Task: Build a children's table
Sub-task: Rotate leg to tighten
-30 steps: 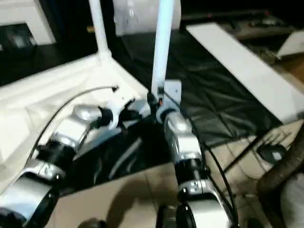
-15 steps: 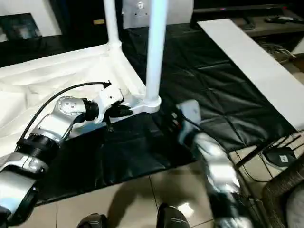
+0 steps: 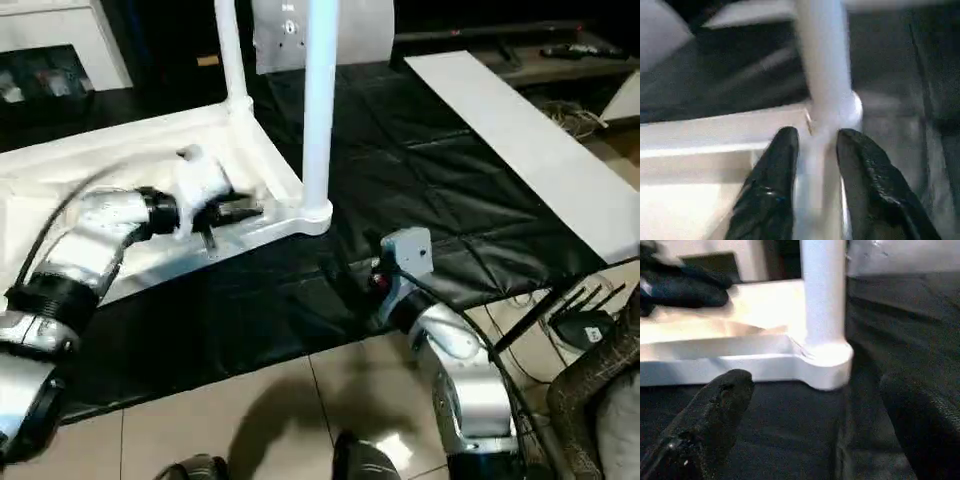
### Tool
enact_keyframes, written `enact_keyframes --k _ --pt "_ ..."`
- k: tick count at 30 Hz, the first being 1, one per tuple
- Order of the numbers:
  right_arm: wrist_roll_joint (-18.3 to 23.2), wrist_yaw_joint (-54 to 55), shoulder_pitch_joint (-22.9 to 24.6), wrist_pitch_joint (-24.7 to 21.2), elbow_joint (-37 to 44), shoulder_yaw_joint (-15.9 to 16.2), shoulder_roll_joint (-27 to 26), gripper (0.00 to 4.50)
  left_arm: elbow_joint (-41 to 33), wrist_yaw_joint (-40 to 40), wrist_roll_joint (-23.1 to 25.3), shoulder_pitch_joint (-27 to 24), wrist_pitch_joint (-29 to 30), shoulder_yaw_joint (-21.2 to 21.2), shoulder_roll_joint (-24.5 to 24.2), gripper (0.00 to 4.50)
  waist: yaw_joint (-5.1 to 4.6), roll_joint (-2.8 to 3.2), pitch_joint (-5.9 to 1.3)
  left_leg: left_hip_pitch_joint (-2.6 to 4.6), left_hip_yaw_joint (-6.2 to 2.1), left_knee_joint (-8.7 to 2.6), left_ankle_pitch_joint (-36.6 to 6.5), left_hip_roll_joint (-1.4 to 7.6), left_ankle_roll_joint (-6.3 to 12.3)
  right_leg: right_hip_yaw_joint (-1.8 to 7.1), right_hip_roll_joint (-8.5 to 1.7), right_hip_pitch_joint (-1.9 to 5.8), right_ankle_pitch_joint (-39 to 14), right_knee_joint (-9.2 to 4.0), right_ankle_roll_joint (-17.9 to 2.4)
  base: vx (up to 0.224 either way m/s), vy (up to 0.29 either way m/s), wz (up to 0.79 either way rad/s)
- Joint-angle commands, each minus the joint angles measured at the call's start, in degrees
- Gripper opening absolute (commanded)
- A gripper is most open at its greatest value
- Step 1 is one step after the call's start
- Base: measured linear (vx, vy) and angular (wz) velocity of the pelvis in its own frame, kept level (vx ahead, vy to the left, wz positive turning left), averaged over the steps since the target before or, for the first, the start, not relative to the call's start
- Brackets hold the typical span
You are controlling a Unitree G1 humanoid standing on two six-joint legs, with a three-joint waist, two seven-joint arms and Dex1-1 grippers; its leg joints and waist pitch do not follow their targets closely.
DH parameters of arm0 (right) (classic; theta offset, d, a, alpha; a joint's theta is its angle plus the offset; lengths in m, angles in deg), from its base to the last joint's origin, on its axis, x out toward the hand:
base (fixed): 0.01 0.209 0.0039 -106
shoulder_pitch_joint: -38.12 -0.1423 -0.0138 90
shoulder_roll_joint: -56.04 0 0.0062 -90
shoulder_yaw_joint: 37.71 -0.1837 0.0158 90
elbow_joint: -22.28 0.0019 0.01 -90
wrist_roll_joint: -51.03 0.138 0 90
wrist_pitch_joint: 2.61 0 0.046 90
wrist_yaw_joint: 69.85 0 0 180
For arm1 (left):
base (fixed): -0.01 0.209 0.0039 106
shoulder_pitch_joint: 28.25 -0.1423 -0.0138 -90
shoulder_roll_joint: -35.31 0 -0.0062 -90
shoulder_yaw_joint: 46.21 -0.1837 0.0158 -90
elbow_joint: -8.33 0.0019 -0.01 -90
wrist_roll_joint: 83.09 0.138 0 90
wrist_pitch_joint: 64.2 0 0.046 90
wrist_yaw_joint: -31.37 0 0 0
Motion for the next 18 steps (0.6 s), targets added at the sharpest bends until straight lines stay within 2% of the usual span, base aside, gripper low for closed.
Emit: enact_keyframes --k 1,2,3,4,5,6,7,8,9,10,11,12,13,14,15,16,17,18 --pt "-1.39 1.16 0.78 -2.34 2.68 0.80 0.41 4.50 -6.85 2.55 -4.75 -3.10 6.12 3.34 0.51 1.77 -0.68 1.30 -4.01 1.21 0.43 -5.81 -32.63 0.65 2.61 0.18 -1.37 3.78 -31.78 -3.59 -0.88 0.000 0.000 0.00" --pt "-2.43 0.92 1.41 -1.89 3.56 1.90 0.80 4.50 -11.48 5.41 -5.84 -6.32 8.63 4.96 1.43 1.77 -0.83 1.38 -4.01 1.43 0.51 -5.67 -33.29 0.45 2.32 0.31 -1.56 3.78 -32.30 -3.69 -0.33 0.000 0.000 0.00" --pt "-3.31 0.64 1.90 -1.11 4.17 3.00 1.01 4.50 -16.49 8.25 -6.63 -10.03 10.27 6.29 2.48 1.80 -1.07 1.23 -4.06 1.32 0.38 -5.65 -33.17 0.37 2.17 0.29 -1.81 4.02 -32.37 -3.60 -0.06 0.000 0.000 0.00" --pt "-3.85 0.43 2.22 -0.61 4.55 3.68 1.17 4.50 -19.90 10.20 -7.13 -12.55 11.38 7.16 3.26 1.86 -1.43 0.93 -3.82 1.07 0.54 -5.69 -32.24 0.03 2.20 0.25 -1.90 3.90 -34.87 -4.26 0.86 0.000 0.000 0.00" --pt "-4.20 0.86 2.45 -0.24 4.82 4.03 1.09 4.50 -23.13 11.62 -7.31 -15.06 11.58 7.67 3.99 2.04 -1.71 0.65 -4.07 2.28 1.16 -4.49 -30.27 -0.98 2.32 -0.12 -2.11 2.74 -37.62 -5.53 1.45 0.000 0.000 0.00" --pt "-4.08 1.25 2.54 -0.19 4.86 4.12 0.91 4.50 -25.58 12.96 -6.99 -17.05 11.87 7.98 4.66 2.04 -2.00 0.49 -4.11 2.16 1.27 -3.81 -27.58 -1.74 2.50 -1.04 -2.18 2.79 -39.50 -6.24 2.45 0.000 0.000 0.00" --pt "-3.98 1.60 2.52 0.34 4.51 4.20 0.73 4.50 -30.43 14.61 -6.58 -21.09 12.30 7.83 5.87 2.14 -1.44 -0.27 -4.17 -1.24 -0.53 -4.59 -26.93 -1.73 2.85 -2.59 -3.57 5.57 -38.96 -4.37 2.79 0.000 0.000 0.00" --pt "-3.92 1.70 2.48 0.71 4.24 4.24 0.68 4.50 -33.29 15.44 -6.38 -23.45 12.63 7.63 6.57 2.19 -0.72 1.83 -3.95 -4.29 -2.52 -8.23 -32.40 1.23 3.48 -0.18 -2.79 8.19 -32.75 2.26 2.34 0.000 0.000 0.00" --pt "-3.92 1.70 2.48 0.71 4.24 4.24 0.68 4.50 -33.29 15.44 -6.38 -23.45 12.63 7.63 6.57 2.23 -1.03 1.44 -4.28 -4.21 -3.33 -8.33 -34.00 2.14 3.09 2.30 -3.14 7.69 -26.25 4.72 0.27 -0.009 -0.104 0.36" --pt "-3.68 2.13 2.12 0.68 3.63 4.07 0.73 4.50 -40.66 19.29 -4.93 -28.90 15.96 7.33 9.15 2.32 -0.63 -0.14 -3.40 -3.18 -3.11 -7.12 -33.14 -1.06 2.20 2.01 -3.71 5.06 -30.98 0.60 -1.43 0.048 -0.078 0.60" --pt "-3.66 2.39 2.02 0.24 3.68 3.99 0.75 4.50 -44.06 21.31 -5.29 -31.00 18.50 7.27 9.99 2.43 -0.64 -1.68 -3.23 -0.03 -1.47 -1.40 -23.36 -4.38 1.44 -1.20 -6.08 1.80 -48.28 -4.90 1.05 0.048 -0.078 0.60" --pt "-3.66 2.39 2.02 0.24 3.68 3.99 0.75 4.50 -44.06 21.31 -5.29 -31.00 18.50 7.27 9.99 2.43 -0.91 -1.68 -3.21 0.63 -0.83 1.03 -18.69 -5.02 1.59 -2.68 -7.18 1.51 -53.23 -6.17 1.76 0.040 -0.033 0.53" --pt "-3.64 2.47 1.98 -0.05 3.76 3.95 0.82 4.50 -46.67 23.51 -5.34 -32.83 19.95 7.38 10.80 2.43 -0.93 -1.02 -3.73 -0.88 -0.71 1.46 -15.43 -4.91 2.24 -4.86 -7.14 3.19 -52.44 -5.95 3.37 0.020 -0.045 0.41" --pt "-3.70 2.40 1.95 -0.12 3.69 4.03 0.90 4.50 -47.75 25.06 -5.28 -33.86 20.94 7.46 11.27 2.43 -0.87 -0.14 -3.73 -2.09 -1.60 -0.39 -17.82 -3.98 2.39 -6.07 -5.83 4.44 -46.40 -5.03 3.90 0.020 -0.045 0.41" --pt "-3.79 2.34 1.94 -0.12 3.63 4.12 0.95 4.50 -48.76 26.52 -5.21 -34.69 21.89 7.48 11.61 2.43 -0.66 0.27 -3.79 -2.93 -2.59 -1.74 -20.42 -3.25 2.24 -5.82 -5.36 5.29 -43.39 -3.87 3.43 0.011 -0.031 0.55" --pt "-4.00 2.30 1.86 0.12 3.47 4.42 0.93 4.50 -48.79 27.66 -4.13 -35.15 21.64 7.36 11.74 2.43 -0.49 1.40 -3.53 -6.37 -5.06 -5.60 -26.74 -1.55 1.81 -3.15 -3.76 7.71 -37.07 1.93 2.05 0.018 -0.030 0.60" --pt "-4.00 2.30 1.86 0.12 3.47 4.42 0.93 4.50 -48.79 27.66 -4.13 -35.15 21.64 7.36 11.74 2.43 0.19 1.60 -3.64 -6.51 -6.43 -7.31 -30.94 -1.51 1.48 0.42 -1.87 7.27 -28.34 6.28 -0.85 0.018 -0.030 0.60" --pt "-4.13 2.06 1.80 0.31 3.38 4.96 1.07 4.50 -48.92 29.15 -3.02 -35.31 22.07 7.51 12.03 2.43 0.32 0.98 -3.15 -5.79 -6.19 -7.02 -31.87 -2.19 0.79 0.89 -2.20 5.86 -28.65 5.21 -2.54 0.027 -0.039 0.69"
